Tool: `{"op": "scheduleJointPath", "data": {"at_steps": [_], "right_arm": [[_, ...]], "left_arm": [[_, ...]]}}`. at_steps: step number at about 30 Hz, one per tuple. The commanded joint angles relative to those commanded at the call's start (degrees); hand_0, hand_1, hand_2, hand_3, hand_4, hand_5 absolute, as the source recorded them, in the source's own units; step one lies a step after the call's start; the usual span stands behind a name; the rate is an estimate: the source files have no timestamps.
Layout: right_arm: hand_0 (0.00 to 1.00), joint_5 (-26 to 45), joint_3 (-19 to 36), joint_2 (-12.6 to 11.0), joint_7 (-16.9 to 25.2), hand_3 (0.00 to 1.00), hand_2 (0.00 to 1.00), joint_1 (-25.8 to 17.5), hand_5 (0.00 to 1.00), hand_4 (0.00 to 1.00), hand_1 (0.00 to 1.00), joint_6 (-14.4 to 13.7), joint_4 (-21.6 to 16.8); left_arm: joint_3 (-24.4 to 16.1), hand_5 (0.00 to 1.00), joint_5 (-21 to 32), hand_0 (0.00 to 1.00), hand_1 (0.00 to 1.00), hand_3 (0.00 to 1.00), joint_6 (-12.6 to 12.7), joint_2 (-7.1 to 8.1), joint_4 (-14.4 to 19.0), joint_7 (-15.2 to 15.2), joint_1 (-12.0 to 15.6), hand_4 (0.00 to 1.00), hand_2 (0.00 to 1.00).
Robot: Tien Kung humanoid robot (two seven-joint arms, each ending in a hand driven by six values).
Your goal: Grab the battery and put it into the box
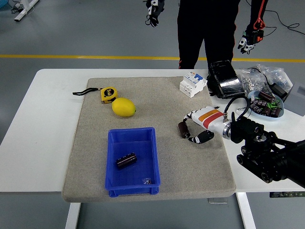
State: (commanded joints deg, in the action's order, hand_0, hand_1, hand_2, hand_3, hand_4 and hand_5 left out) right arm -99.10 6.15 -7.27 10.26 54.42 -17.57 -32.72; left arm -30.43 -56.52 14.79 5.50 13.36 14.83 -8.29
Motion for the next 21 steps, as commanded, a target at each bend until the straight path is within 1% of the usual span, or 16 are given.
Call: {"op": "scheduleJointPath", "data": {"at_steps": [3, 5, 9, 10, 15, 16, 21], "right_arm": [[0.448, -0.5, 0.26, 0.21, -0.15, 0.65, 0.747, 0.08, 0.354, 0.8, 0.578, 0.12, -0.58], [0.44, -0.62, 0.36, 0.37, -0.26, 0.642, 0.736, 0.1, 0.348, 0.789, 0.559, 0.24, -0.82], [0.44, -0.45, 0.2, 0.75, -0.4, 0.642, 0.736, 0.12, 0.348, 0.789, 0.559, 0.59, -0.65], [0.43, -0.3, 0.1, 0.8, -0.39, 0.633, 0.735, 0.09, 0.345, 0.778, 0.542, 0.62, -0.52], [0.43, 0.07, 0.03, 0.7, -0.21, 0.633, 0.735, 0.03, 0.345, 0.778, 0.542, 0.32, -0.5], [0.38, 0.07, 0.1, 0.64, -0.2, 0.6, 0.723, 0.03, 0.339, 0.766, 0.516, 0.28, -0.54], [0.38, -0.07, 0.62, 0.16, -0.17, 0.6, 0.723, 0.17, 0.339, 0.766, 0.516, 0.14, -0.88]], "left_arm": [[-0.03, 0.57, -0.11, 0.75, 0.697, 0.586, 0.0, 0.01, 0.02, 0.02, 0.0, 0.646, 0.723], [0.02, 0.569, -0.09, 0.75, 0.698, 0.585, 0.01, 0.02, 0.03, 0.0, 0.0, 0.644, 0.723], [-0.02, 0.569, -0.31, 0.75, 0.698, 0.585, -0.02, 0.05, 0.06, 0.03, -0.09, 0.644, 0.723], [-0.01, 0.568, -0.34, 0.749, 0.699, 0.585, -0.03, 0.06, 0.07, 0.03, -0.13, 0.644, 0.723], [0.05, 0.568, -0.42, 0.749, 0.699, 0.585, 0.03, 0.06, 0.11, -0.05, -0.25, 0.644, 0.723], [0.04, 0.569, -0.46, 0.749, 0.699, 0.585, 0.04, 0.06, 0.11, -0.06, -0.25, 0.644, 0.724], [-0.02, 0.569, -0.54, 0.749, 0.699, 0.585, 0.11, 0.05, 0.12, -0.1, -0.08, 0.644, 0.724]]}}
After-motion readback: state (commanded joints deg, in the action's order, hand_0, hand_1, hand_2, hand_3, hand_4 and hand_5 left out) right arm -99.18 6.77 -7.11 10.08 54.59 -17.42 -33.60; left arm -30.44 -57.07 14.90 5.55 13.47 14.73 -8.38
